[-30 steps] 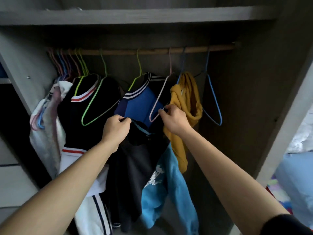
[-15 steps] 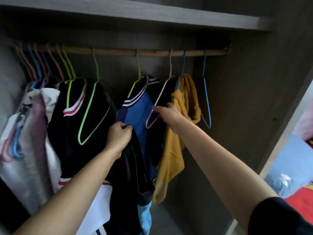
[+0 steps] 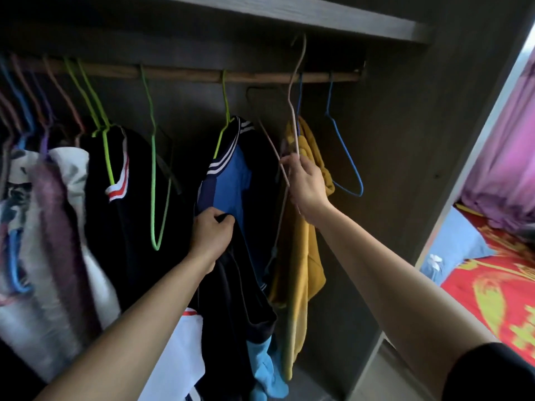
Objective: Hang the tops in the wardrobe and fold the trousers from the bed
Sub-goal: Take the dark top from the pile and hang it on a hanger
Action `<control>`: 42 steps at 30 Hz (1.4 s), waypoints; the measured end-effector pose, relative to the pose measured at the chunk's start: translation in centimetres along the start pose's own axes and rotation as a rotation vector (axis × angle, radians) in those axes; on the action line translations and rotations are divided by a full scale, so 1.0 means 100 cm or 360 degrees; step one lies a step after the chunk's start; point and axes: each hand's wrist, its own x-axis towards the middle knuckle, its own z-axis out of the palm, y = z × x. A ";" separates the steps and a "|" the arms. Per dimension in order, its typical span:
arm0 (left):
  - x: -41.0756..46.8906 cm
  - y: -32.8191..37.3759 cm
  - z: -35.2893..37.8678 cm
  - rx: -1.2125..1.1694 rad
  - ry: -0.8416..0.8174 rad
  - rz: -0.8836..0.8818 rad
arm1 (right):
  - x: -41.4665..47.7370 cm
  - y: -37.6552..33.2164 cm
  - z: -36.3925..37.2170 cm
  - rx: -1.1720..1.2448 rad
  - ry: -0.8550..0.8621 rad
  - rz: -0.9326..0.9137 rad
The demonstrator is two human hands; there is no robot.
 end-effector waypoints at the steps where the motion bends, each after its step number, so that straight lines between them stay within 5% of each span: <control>1: -0.001 0.000 0.002 -0.0017 -0.0010 -0.0010 | -0.013 0.009 -0.004 -0.0026 0.0043 -0.0048; 4: -0.005 0.001 0.011 -0.0011 -0.0035 0.0017 | -0.059 0.051 -0.017 -0.0093 0.0172 -0.0218; 9: -0.019 0.002 0.032 0.0158 -0.0130 0.0060 | -0.094 0.097 -0.042 -0.0251 0.0149 -0.0100; 28: -0.100 -0.033 0.137 0.0633 -0.0191 -0.0023 | -0.241 0.095 -0.220 -0.0558 -0.0104 0.0223; 33: -0.145 -0.015 0.181 0.0648 -0.0584 0.0148 | -0.257 0.113 -0.235 -0.0633 -0.0186 0.0351; 42: -0.204 0.038 0.210 0.0226 -0.1090 0.0470 | -0.253 0.154 -0.249 -0.0615 0.0136 0.0532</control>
